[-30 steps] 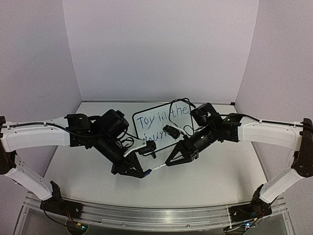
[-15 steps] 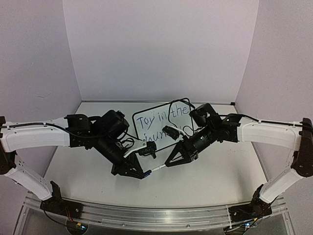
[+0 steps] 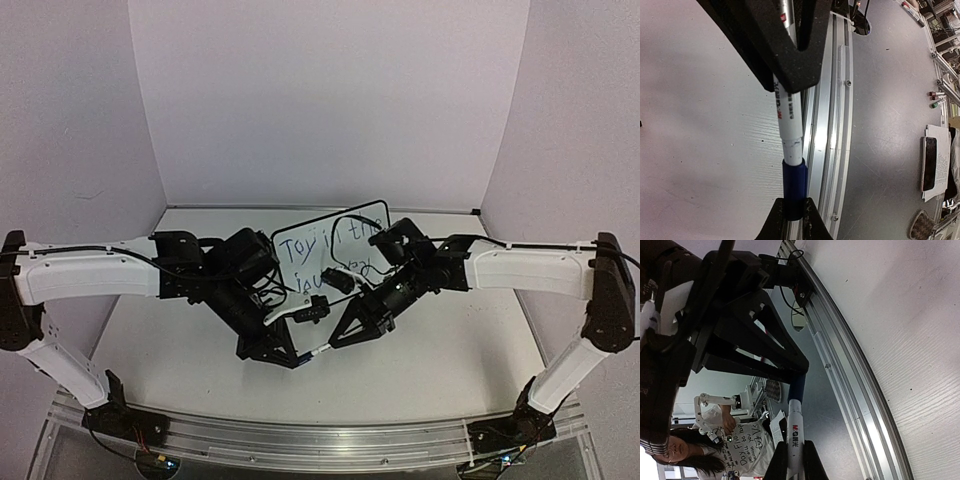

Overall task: Write a sentence on the whiteboard
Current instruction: Insert the whiteboard marker without the cap into the pen cap, then put down the whiteboard marker at the center of the board.

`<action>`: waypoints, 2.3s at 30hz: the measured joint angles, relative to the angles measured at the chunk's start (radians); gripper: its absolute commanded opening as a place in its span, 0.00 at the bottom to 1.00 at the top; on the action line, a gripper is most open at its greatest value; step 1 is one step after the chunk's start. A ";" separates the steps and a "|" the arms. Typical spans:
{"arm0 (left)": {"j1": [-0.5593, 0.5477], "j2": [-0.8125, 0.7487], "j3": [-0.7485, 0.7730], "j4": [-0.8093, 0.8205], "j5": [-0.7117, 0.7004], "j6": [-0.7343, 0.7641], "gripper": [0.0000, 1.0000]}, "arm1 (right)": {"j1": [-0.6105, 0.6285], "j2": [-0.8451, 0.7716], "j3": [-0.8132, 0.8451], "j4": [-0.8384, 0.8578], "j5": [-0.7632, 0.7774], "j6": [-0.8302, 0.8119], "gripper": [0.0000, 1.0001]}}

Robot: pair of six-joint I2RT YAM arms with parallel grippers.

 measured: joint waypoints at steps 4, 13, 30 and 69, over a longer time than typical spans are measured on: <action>-0.001 0.024 0.021 -0.019 -0.003 0.001 0.00 | 0.005 0.021 0.002 -0.001 0.004 -0.004 0.00; -0.002 0.079 0.064 -0.067 -0.014 -0.001 0.00 | 0.016 0.068 0.018 -0.001 0.016 -0.019 0.00; -0.003 0.081 0.064 -0.088 -0.056 -0.010 0.00 | 0.016 0.115 0.018 0.058 -0.020 -0.011 0.00; 0.478 -0.206 -0.140 0.202 -0.353 -0.230 0.80 | -0.411 -0.304 -0.274 -0.024 1.027 0.042 0.00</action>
